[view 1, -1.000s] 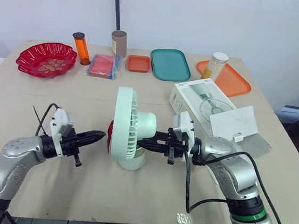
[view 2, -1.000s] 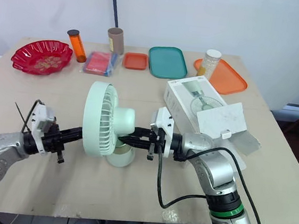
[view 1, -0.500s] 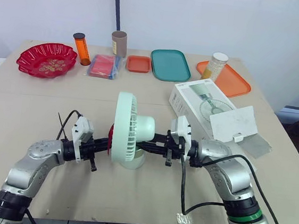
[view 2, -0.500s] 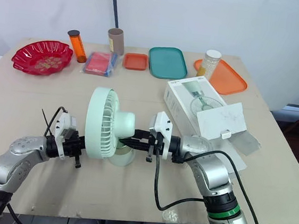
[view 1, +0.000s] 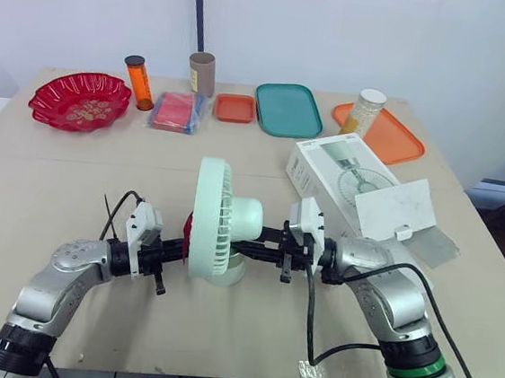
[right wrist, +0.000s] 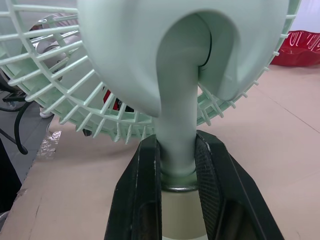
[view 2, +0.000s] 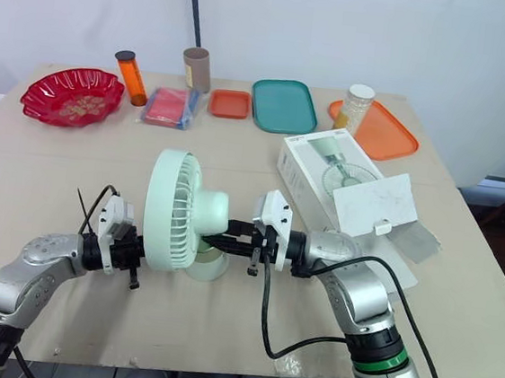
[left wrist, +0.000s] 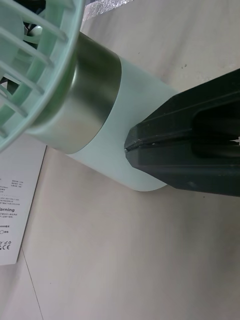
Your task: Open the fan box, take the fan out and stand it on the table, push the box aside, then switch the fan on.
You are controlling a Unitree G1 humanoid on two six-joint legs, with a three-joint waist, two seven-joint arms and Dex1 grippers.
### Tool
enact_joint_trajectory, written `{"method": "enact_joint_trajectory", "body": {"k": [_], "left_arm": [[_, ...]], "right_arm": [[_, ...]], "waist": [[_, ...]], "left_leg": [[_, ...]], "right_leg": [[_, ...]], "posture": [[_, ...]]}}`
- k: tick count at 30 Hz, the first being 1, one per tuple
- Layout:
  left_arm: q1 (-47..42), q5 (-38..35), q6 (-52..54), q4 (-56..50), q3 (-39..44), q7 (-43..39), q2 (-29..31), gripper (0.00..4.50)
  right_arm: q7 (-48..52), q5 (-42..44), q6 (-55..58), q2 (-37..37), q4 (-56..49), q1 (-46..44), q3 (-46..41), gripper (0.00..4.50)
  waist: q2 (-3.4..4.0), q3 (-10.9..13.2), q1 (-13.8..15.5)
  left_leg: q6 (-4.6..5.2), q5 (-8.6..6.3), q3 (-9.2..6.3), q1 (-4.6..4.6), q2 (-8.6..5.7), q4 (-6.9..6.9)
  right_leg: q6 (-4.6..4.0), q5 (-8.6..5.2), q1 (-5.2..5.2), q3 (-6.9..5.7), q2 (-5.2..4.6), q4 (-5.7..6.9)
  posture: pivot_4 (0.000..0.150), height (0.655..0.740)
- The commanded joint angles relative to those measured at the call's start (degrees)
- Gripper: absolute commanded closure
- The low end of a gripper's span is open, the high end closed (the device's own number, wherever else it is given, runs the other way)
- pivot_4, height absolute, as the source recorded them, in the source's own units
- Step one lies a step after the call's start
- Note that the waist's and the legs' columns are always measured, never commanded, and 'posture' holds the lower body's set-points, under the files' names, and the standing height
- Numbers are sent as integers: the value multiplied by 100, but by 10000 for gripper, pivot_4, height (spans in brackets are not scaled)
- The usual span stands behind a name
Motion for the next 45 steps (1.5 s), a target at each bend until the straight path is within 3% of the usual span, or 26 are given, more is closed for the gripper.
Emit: {"method": "enact_joint_trajectory", "body": {"k": [1,45], "left_arm": [[22,30,-32,-173,-148,-112,-31,44607],[-14,115,-19,-180,-152,-131,-51,44607]], "right_arm": [[34,63,-15,-17,-230,47,53,41232],[-65,65,27,18,-322,36,126,41232]], "waist": [[0,0,0],[0,-2,2]], "left_leg": [[0,0,0,0,0,0],[0,0,-1,1,-2,2]], "right_leg": [[0,0,0,0,0,0],[1,0,3,-1,-2,1]], "posture": [[1500,7400],[1500,7400]]}}
